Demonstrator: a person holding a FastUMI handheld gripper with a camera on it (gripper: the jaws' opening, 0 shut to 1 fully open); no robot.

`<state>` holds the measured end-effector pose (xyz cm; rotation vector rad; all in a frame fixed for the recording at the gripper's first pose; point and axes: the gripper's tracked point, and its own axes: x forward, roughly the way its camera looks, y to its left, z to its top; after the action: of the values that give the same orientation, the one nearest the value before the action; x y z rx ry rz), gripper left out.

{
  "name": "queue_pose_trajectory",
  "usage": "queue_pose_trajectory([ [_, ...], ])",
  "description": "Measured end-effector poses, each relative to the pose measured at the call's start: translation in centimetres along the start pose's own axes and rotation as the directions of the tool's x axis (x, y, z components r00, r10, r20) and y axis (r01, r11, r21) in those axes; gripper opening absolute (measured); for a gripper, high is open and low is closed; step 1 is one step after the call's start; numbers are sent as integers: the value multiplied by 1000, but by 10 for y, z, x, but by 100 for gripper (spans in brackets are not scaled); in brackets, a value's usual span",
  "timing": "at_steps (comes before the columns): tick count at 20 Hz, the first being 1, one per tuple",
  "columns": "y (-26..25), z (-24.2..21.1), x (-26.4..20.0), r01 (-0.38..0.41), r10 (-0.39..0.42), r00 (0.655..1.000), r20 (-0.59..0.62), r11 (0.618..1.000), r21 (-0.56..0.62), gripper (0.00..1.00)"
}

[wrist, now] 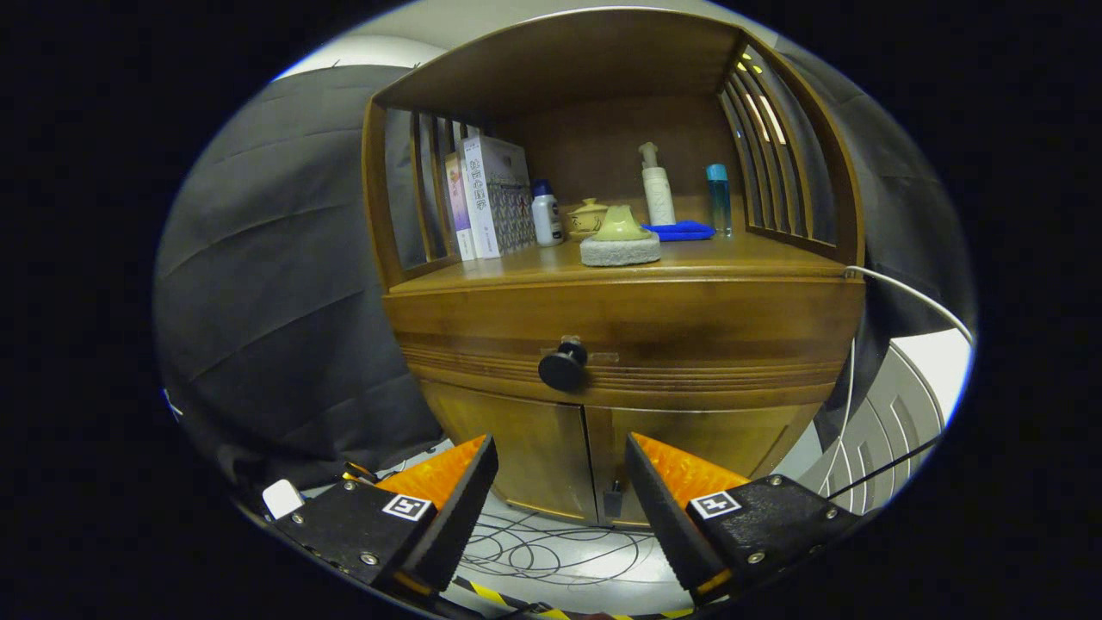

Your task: Pull open the drawer, take out the items inside it, and place them on the countertop above the cabinet.

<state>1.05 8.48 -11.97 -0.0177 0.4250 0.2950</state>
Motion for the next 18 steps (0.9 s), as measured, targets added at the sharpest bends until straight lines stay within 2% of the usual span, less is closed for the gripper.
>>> queue_pose_trajectory([
  [7,3,12,-28,-69,71,992,107,997,-27,94],
  [12,2,44,-61,-90,101,963,250,994,-54,94],
  [18,-13,59,-97,-9,31,942,333,998,-68,94],
])
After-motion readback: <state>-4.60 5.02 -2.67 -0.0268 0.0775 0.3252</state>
